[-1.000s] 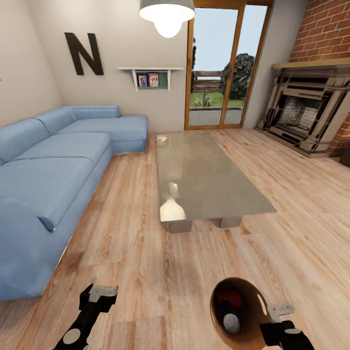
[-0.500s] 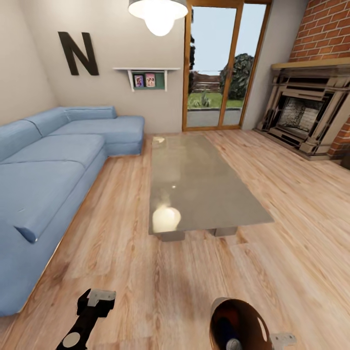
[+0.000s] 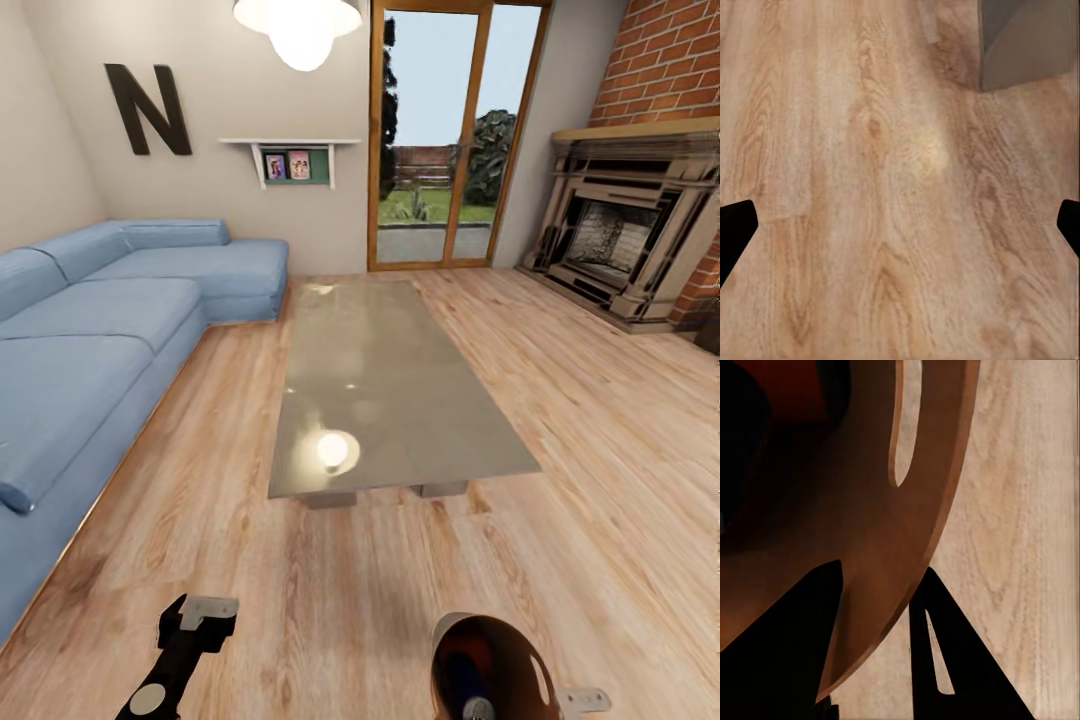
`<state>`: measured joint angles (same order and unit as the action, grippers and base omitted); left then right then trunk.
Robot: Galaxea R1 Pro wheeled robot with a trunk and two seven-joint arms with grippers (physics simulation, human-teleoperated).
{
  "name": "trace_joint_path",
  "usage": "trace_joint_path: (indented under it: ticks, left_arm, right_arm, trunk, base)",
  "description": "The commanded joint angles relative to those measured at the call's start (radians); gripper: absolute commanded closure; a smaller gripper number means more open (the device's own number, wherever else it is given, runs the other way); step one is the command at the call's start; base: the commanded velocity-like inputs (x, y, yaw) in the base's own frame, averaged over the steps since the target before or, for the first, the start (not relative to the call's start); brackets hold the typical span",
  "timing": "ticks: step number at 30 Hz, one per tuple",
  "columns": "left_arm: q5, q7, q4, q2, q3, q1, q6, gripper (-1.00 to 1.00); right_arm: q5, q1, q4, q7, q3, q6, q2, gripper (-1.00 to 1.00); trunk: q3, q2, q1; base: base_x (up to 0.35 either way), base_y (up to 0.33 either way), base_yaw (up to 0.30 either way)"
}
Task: Put the three can of soda from the living room inside the tash can in the kitchen.
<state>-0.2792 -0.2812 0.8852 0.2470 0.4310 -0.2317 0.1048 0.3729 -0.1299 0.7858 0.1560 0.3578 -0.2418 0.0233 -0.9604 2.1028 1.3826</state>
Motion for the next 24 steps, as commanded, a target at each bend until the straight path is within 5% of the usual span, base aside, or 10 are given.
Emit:
trace_joint_path:
  ticks: [1, 5, 24]
  left_arm:
    - [0.0, -0.002, 0.0, 0.0, 0.0, 0.0, 0.0, -1.0]
    - [0.0, -0.014, 0.0, 0.0, 0.0, 0.0, 0.001, -1.0]
    - [0.0, -0.016, 0.0, 0.0, 0.0, 0.0, 0.001, -1.0]
  right_arm:
    - [-0.015, 0.0, 0.001, 0.003, -0.001, 0.0, 0.0, 1.0]
    - [-0.052, 0.0, 0.001, 0.003, -0.004, 0.0, 0.001, 1.0]
    - [-0.06, 0.0, -0.002, 0.002, -0.01, 0.001, 0.0, 1.0]
  trunk:
    - [0.0, 0.0, 0.0]
    - [0.0, 0.0, 0.0]
    - [0.0, 0.0, 0.0]
  base:
    - [0.006, -0.32, 0.0]
    - [0.003, -0.324, 0.0]
    - [0.0, -0.33, 0.0]
